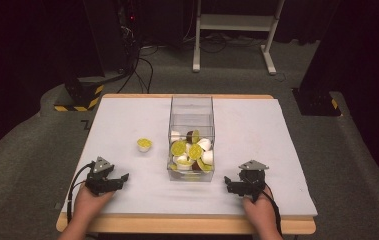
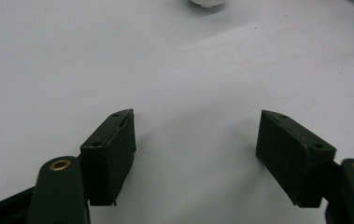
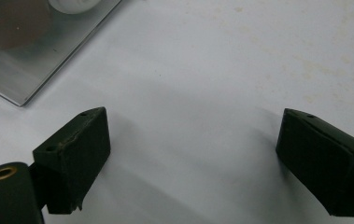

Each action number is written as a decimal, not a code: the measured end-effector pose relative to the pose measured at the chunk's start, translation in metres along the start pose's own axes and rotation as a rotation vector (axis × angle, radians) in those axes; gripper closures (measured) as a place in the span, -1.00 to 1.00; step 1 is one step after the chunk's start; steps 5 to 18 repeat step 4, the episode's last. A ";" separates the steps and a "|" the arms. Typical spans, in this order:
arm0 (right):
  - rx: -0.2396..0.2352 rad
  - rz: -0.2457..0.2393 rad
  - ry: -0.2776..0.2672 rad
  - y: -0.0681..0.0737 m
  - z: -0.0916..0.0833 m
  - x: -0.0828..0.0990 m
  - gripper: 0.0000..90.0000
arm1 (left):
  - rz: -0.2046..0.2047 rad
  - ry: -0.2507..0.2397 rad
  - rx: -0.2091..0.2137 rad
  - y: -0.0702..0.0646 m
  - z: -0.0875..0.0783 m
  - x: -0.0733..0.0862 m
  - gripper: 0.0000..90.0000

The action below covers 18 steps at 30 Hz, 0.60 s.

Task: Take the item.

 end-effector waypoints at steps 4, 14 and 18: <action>0.000 -0.002 0.000 0.000 0.000 0.000 -0.78 | 0.010 0.000 -0.006 0.001 -0.001 0.001 -0.36; 0.000 -0.002 0.000 0.000 0.000 0.000 -0.78 | 0.010 0.000 -0.006 0.001 -0.001 0.001 -0.36; 0.000 -0.002 0.000 0.000 0.000 0.000 -0.78 | 0.010 0.000 -0.006 0.001 -0.001 0.001 -0.36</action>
Point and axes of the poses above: each handheld gripper's, and its own axes: z roughly forward along the jaws, x roughly out of its underside, y roughly to its left, the point moved 10 cm from there along z, roughly forward along the jaws, and after that the axes turned 11 degrees about z, right-handed, at the moved point
